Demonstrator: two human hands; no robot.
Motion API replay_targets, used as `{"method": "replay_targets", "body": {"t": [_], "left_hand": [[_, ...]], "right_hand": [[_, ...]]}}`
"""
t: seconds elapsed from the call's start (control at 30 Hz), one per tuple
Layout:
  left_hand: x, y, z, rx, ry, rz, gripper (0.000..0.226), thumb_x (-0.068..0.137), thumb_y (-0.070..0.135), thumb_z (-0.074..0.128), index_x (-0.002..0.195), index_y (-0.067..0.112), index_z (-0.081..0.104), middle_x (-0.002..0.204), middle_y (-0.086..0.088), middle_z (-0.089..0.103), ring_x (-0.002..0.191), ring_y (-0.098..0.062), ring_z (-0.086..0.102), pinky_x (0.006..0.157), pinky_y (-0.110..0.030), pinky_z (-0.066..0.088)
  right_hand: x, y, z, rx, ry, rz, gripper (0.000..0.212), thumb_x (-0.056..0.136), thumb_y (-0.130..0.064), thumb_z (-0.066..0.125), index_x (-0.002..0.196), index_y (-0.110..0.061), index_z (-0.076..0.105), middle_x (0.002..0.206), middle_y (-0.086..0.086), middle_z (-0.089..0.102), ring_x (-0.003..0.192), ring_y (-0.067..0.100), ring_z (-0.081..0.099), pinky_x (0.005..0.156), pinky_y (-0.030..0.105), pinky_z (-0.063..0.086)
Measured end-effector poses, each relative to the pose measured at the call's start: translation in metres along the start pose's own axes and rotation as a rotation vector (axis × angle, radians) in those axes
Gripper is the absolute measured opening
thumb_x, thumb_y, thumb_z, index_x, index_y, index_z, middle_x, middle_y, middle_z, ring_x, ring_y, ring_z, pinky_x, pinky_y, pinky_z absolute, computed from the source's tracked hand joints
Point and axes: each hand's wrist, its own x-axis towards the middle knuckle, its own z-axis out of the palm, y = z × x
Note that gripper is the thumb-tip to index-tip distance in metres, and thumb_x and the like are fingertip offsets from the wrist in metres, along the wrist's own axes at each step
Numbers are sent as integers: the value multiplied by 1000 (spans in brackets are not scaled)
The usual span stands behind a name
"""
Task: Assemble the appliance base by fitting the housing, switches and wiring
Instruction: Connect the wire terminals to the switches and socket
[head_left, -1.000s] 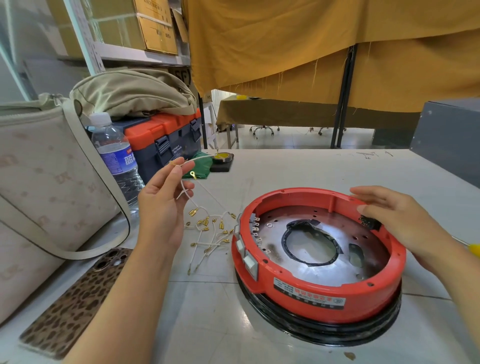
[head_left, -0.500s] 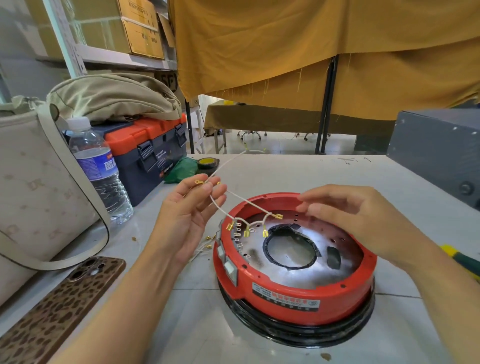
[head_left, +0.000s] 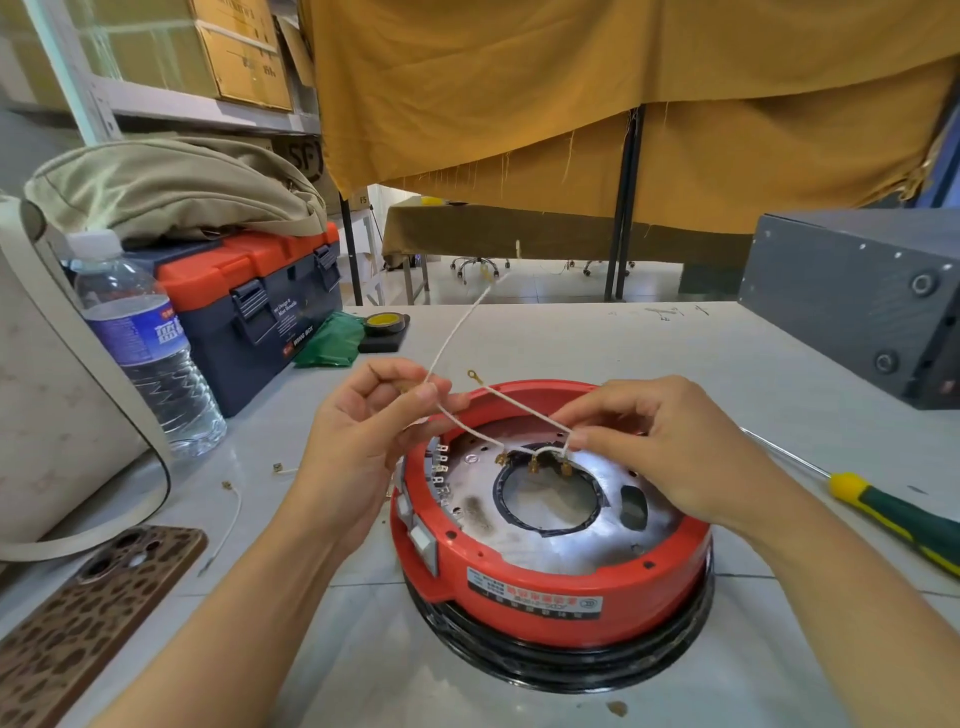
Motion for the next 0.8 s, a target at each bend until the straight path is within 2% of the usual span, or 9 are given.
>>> {"method": "replay_targets", "body": {"t": [0.13,0.23,0.4,0.53,0.6,0.7,0.8], "left_hand": [[-2,0,0,211,20,45,20,76,15,65,96,13,61,84,-5,74,81,-15,70,69,-19,54],[-4,0,4,329,-1,100,15,82,3,62,91,13,68,83,-1,75,78,-10,70,68,-15,53],[-6,-1,7,485,-99,166,20,82,-5,62,83,13,72,81,-3,74,73,-9,68,70,-15,52],[-7,1,5,708,-181,270,19,80,-1,66,86,15,74,88,2,73,88,-10,68,82,-24,52],[-8,2,6,827,-227,362,18,79,2,68,86,17,74,91,6,72,89,-7,66,84,-26,52],[-11,4,9,932,-283,445,15,79,10,68,86,21,76,91,11,69,88,-3,65,81,-19,50],[-13,6,12,947,-314,461,14,79,20,64,85,20,76,91,10,68,87,-3,64,79,-13,47]], "right_hand": [[-1,-1,1,-97,89,-23,19,81,-6,71,79,-25,73,72,-14,69,62,-6,60,62,4,41],[-1,0,-1,-172,131,-24,19,80,-5,71,77,-23,72,68,-10,67,56,-3,56,59,5,41],[1,4,-3,-222,185,-24,21,81,-5,71,73,-25,70,72,-8,68,64,0,59,62,5,42],[4,9,-6,-100,226,24,22,83,-2,68,75,-23,71,77,-6,69,66,1,63,64,11,49],[5,11,-8,-38,246,46,18,83,-1,67,80,-17,74,75,-7,70,67,-2,65,65,7,46],[5,14,-10,113,236,80,19,85,2,64,85,-14,73,79,4,74,75,10,71,74,16,52],[5,16,-9,207,240,81,21,85,7,61,87,-11,72,84,9,75,78,15,72,73,18,53]]}}
